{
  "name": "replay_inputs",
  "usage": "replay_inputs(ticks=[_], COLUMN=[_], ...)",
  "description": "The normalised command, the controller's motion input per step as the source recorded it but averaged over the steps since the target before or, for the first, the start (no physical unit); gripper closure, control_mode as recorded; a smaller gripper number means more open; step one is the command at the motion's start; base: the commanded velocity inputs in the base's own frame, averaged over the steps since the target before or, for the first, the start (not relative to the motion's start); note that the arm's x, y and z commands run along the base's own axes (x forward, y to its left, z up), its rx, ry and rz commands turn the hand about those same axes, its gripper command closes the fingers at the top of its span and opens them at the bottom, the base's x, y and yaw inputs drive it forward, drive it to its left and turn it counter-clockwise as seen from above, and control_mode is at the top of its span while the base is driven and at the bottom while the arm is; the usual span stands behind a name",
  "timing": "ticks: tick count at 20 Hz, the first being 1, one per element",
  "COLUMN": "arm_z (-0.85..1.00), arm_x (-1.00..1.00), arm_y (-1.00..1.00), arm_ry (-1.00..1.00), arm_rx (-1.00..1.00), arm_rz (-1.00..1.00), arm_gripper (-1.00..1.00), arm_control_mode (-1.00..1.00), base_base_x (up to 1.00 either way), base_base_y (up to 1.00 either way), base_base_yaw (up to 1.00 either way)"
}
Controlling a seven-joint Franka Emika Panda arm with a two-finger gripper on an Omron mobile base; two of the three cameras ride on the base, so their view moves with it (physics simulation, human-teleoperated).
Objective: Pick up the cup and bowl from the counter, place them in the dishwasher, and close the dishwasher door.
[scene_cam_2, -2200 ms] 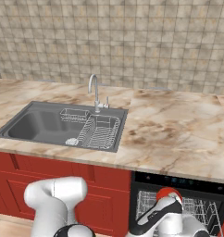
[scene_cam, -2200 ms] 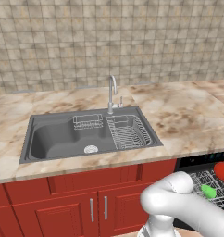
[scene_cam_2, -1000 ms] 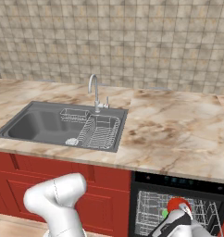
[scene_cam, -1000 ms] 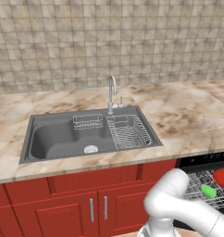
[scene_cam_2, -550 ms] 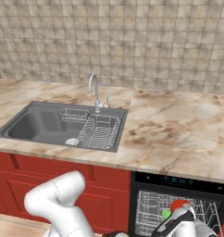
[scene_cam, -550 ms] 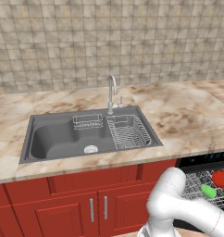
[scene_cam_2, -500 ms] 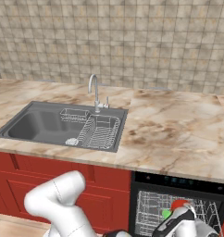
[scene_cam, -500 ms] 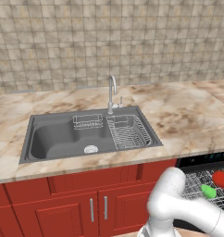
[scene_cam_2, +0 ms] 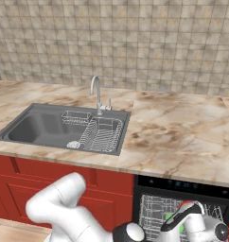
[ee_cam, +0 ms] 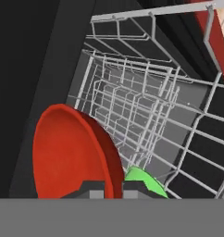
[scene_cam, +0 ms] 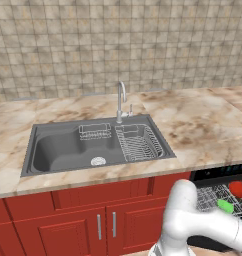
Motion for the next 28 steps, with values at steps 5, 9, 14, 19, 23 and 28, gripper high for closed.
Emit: replay_inputs(ticks=[5, 9, 14, 19, 23, 28], arm_z=[-0.55, -0.77, -0.85, -0.82, -0.72, -0.63], arm_x=[0.16, 0.05, 0.00, 0.00, 0.00, 0.00], arm_y=[-0.12, -0.11, -0.10, -0.08, 0.00, 0.00], arm_ry=[0.01, 0.02, 0.00, 0.00, 0.00, 0.00], arm_rx=[0.00, 0.00, 0.00, 0.00, 0.00, 0.00], arm_rz=[0.00, 0.01, 0.04, 0.05, 0.08, 0.09], arm_gripper=[1.00, 1.00, 1.00, 1.00, 1.00, -1.00], arm_control_mode=[-1.00, -1.00, -1.00, -1.00, -1.00, -1.00], base_base_x=[0.00, 0.00, 0.00, 0.00, 0.00, 0.00], base_base_y=[0.00, 0.00, 0.00, 0.00, 0.00, 0.00], base_base_yaw=[0.00, 0.00, 0.00, 0.00, 0.00, 0.00])
